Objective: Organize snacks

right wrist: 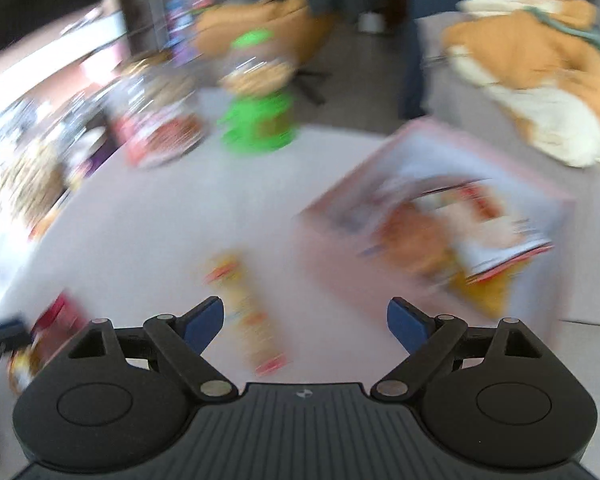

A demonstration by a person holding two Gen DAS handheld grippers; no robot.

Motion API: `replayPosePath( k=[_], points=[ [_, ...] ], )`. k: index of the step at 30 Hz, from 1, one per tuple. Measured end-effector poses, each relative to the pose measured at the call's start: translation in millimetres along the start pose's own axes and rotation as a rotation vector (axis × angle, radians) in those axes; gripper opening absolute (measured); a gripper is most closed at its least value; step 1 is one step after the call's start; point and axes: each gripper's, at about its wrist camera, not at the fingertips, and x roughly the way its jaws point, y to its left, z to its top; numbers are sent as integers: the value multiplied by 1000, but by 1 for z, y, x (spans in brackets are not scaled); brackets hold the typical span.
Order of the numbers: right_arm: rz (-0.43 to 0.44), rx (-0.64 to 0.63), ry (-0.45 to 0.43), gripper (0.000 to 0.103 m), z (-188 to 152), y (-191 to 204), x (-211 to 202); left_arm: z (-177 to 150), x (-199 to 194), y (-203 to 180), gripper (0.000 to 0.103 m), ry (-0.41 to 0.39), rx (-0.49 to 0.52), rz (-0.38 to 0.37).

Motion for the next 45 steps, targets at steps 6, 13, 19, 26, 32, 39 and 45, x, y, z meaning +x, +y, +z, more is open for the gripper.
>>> replayPosePath(
  k=[6, 13, 19, 26, 32, 39, 45],
  points=[
    [49, -16, 61, 90, -11, 41, 36, -5, 5, -20, 58, 35, 92, -22],
    [8, -132, 47, 89, -28, 64, 42, -6, 17, -33, 58, 80, 65, -158],
    [48, -43, 44, 74, -26, 42, 30, -5, 24, -43, 57, 96, 51, -218],
    [158, -4, 66, 86, -43, 72, 11, 12, 4, -3, 57, -23, -79, 37],
    [170, -69, 67, 103, -55, 139, 24, 16, -7, 1, 57, -42, -106, 61],
    [105, -176, 3, 81, -72, 143, 10, 16, 3, -37, 57, -19, 39, -8],
    [47, -113, -21, 82, -108, 70, -24, 23, 47, -104, 57, 25, 253, -117]
  ],
)
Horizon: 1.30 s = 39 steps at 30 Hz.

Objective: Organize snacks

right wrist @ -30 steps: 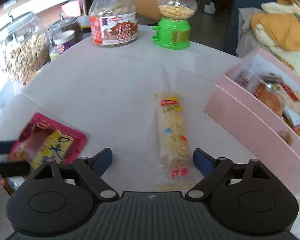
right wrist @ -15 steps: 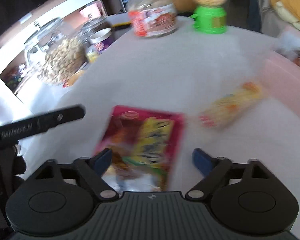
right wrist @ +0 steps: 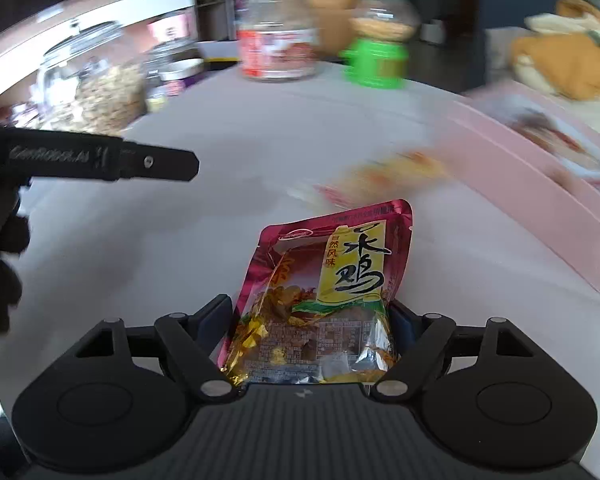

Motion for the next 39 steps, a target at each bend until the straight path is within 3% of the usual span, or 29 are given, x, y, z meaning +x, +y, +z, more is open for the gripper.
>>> replayPosePath(
  k=[5, 7, 8, 11, 16, 21, 24, 28, 31, 39],
  points=[
    [-76, 76, -34, 90, -26, -46, -17, 25, 57, -48, 57, 57, 118, -13],
    [-110, 112, -57, 94, -33, -59, -18, 26, 78, -64, 49, 82, 186, 37],
    [-117, 129, -66, 95, -35, -63, -18, 27, 89, -70, 39, 96, 212, 62],
    [-127, 127, -83, 97, -39, -63, -18, 23, 101, -76, 34, 105, 231, 66],
    [-116, 144, -76, 103, -38, -68, -15, 10, 76, -66, 34, 111, 185, 26],
    [-124, 140, -74, 103, -37, -66, -13, -22, 32, -59, 34, 93, 195, 92],
    [-126, 139, -75, 103, -38, -65, -14, -35, 16, -50, 34, 68, 145, 85],
    [-130, 140, -78, 103, -39, -64, -15, -40, 14, -45, 35, 26, 112, 74],
    [-130, 143, -73, 103, -39, -63, -15, -45, 15, -51, 35, -7, 147, 96],
    [-128, 157, -40, 103, -32, -64, -13, -47, 15, -49, 35, -15, 143, 92]
  ],
)
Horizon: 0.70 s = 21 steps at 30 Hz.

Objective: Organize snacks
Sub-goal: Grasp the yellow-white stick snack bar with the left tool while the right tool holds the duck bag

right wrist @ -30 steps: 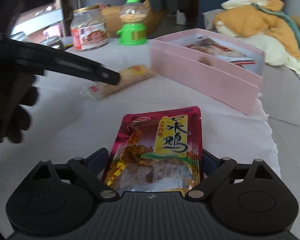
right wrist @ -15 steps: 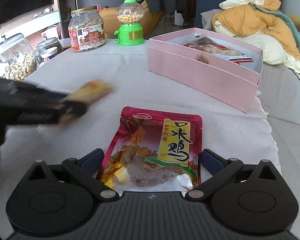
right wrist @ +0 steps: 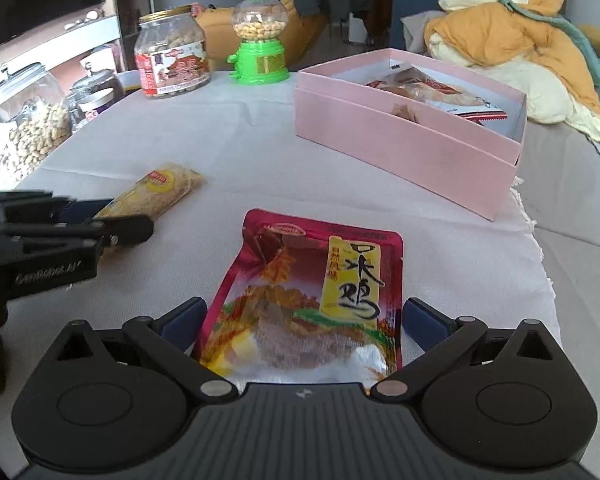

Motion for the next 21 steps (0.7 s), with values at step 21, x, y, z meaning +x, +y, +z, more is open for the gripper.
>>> replayPosePath(
  k=[21],
  points=[
    [-39, 80, -17, 69, 23, -31, -45, -1, -1, 2, 36, -2, -12, -10]
  ],
)
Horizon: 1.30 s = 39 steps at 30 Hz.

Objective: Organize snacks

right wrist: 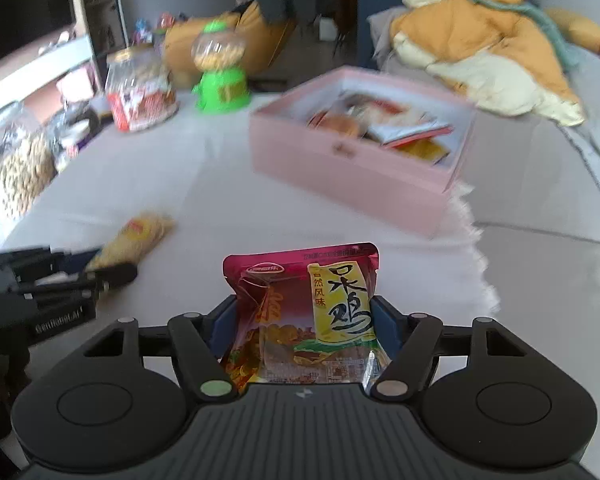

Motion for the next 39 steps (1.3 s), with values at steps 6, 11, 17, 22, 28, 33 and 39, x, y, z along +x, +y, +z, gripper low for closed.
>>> replayPosePath(
  k=[6, 11, 17, 22, 28, 33, 39],
  points=[
    [-42, 4, -58, 70, 0, -8, -13, 1, 0, -4, 34, 7, 42, 14],
    [-47, -2, -89, 70, -9, -16, -20, 19, -15, -14, 33, -4, 11, -83],
    [-67, 2, -128, 70, -13, -32, -24, 128, -27, -59, 11, -236, 64, -220],
    [-99, 18, -158, 70, -16, -40, -30, 167, -4, -76, 13, -212, 60, -281],
    [-61, 23, -136, 70, -31, -46, -24, 92, 4, -64, 20, 26, 161, -136],
    [-33, 27, -110, 62, -24, -37, -2, 52, 5, -49, 21, 138, 118, -42],
    [-90, -17, -87, 81, -26, -24, 11, 39, 7, -66, 24, 140, 179, -58]
  ],
)
